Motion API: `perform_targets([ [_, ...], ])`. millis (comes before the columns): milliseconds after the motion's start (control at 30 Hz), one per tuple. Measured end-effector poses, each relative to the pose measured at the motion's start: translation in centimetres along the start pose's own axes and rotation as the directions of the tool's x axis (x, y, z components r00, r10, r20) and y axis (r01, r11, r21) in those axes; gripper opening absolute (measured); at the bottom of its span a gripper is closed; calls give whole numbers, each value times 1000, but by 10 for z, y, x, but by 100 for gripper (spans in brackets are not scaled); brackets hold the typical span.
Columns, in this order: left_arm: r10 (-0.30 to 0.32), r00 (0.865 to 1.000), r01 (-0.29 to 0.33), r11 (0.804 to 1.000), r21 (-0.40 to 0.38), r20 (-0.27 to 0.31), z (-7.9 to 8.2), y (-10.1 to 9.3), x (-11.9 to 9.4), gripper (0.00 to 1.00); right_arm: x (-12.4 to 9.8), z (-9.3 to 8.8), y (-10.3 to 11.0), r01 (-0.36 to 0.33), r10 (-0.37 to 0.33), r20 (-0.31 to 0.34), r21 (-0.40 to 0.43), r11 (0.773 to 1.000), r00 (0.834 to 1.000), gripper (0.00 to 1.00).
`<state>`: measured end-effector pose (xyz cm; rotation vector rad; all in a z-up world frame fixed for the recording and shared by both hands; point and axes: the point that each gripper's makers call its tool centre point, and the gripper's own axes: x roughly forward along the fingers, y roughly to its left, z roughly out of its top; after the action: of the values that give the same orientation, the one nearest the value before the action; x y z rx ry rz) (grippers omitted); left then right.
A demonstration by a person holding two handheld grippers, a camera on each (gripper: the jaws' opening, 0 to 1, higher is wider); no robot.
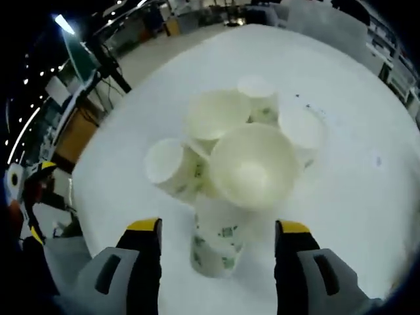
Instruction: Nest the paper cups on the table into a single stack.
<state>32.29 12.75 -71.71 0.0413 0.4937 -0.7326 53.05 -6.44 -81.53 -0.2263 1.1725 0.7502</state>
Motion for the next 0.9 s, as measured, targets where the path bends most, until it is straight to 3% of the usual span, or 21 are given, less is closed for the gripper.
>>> perform_targets([
  [167, -5, 1000, 5, 1000, 4, -2, -1, -1, 2, 99, 7, 3, -6, 14, -14, 8, 34, 999, 1000, 56],
  [600, -14, 1000, 14, 1000, -20, -15, -6, 1, 12, 99, 26, -2, -6, 13, -11, -21, 88, 996, 1000, 50],
  [900, -19, 1000, 18, 1000, -18, -15, -5, 5, 13, 99, 22, -3, -4, 1, 2, -23, 105, 994, 1000, 43],
])
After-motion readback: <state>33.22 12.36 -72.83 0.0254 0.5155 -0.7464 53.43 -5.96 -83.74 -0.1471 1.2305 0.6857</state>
